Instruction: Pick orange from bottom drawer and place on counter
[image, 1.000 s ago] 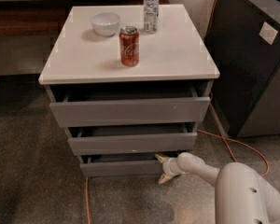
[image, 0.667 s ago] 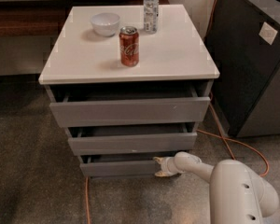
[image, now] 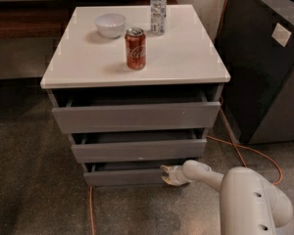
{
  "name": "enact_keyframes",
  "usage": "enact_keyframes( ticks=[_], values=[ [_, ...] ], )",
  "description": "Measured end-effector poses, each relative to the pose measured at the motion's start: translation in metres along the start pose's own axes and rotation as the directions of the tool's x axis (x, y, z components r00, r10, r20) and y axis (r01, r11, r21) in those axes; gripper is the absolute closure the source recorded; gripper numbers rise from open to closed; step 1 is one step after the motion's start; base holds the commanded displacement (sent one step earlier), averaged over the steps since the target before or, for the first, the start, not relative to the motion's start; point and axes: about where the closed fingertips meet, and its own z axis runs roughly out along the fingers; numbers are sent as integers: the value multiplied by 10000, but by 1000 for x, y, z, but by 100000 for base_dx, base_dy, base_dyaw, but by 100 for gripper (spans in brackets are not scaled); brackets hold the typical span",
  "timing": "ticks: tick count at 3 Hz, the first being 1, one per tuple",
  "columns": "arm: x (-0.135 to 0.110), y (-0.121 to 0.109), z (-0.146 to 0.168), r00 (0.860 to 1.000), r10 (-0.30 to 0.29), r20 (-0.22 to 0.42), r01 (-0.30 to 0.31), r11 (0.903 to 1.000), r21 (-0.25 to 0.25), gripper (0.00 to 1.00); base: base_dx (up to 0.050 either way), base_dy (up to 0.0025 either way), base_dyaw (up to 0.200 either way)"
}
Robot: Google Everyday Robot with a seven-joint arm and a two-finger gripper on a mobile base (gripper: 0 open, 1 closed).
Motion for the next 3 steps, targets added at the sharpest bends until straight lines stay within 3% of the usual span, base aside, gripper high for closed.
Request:
enact_keyframes(
  ticks=[1,2,3],
  values=[
    [0,0,-1,10000,0,1,0,10000,0,100,0,0,0],
    [-7,20,-6,9996,34,295,-34,10000,-9,100,0,0,0],
    [-10,23,-10,9993,43,364,-42,10000,-9,100,0,0,0]
  ],
)
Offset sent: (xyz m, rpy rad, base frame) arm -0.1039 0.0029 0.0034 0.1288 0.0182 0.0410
